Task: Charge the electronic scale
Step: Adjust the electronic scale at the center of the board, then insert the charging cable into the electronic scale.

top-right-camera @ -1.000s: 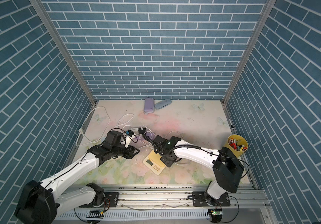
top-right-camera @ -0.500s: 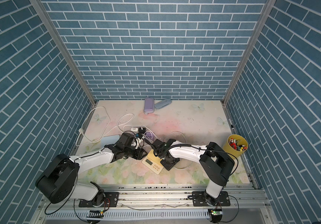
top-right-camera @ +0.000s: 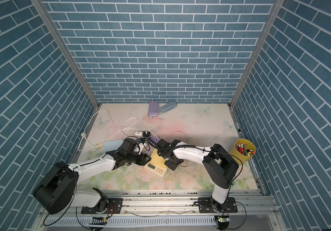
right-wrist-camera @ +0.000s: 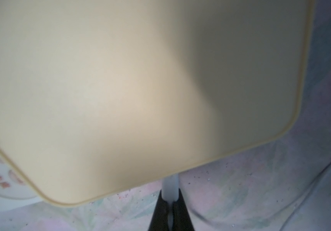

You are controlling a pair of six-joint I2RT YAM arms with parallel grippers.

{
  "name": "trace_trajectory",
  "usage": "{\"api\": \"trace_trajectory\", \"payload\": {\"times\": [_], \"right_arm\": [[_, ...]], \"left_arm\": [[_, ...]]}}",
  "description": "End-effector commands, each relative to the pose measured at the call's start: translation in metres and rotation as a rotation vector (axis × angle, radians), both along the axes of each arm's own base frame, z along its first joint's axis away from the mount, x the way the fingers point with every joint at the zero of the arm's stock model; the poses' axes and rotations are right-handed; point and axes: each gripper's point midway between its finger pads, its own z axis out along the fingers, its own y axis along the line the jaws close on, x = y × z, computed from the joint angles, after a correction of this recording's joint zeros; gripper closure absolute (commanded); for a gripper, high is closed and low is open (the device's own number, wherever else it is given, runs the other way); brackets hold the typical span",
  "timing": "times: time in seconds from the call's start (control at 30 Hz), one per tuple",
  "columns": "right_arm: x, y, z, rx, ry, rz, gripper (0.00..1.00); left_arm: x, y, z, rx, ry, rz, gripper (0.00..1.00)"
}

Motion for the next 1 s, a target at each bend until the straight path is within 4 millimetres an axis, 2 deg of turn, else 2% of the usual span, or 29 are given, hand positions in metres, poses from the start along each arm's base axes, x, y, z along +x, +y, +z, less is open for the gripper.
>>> {"api": "trace_trajectory", "payload": {"times": [0.0,0.1,0.3,0.57,0.77,0.97], "right_arm": [[-0.019,-0.007,0.012,-0.031,0.009,0.032,1.0],[-0.038,-0.011,0.016,-0.043,0.022,0.02,1.0],[-0.065,0.003,0.011,-0.022,0.054,-0.008,1.0],[-0.074,0.016,0.001,0.013,0.087,0.0,1.0],[-0.083,0.016,-0.013,-0.009,0.122,0.014,1.0],[-0.099,0.004,-0.034,0.011,0.141,-0.042,1.0]], "left_arm": [[-0.005,0.01,0.001,0.035,-0.01,0.019,0.45],[-0.006,0.014,0.0,0.048,-0.019,0.029,0.45],[-0.006,0.014,-0.008,0.045,0.007,0.047,0.45],[-0.003,0.007,-0.019,0.036,0.039,0.039,0.45],[-0.004,0.005,-0.029,0.028,0.065,0.046,0.45],[-0.006,0.008,-0.035,0.024,0.065,0.062,0.46]]}}
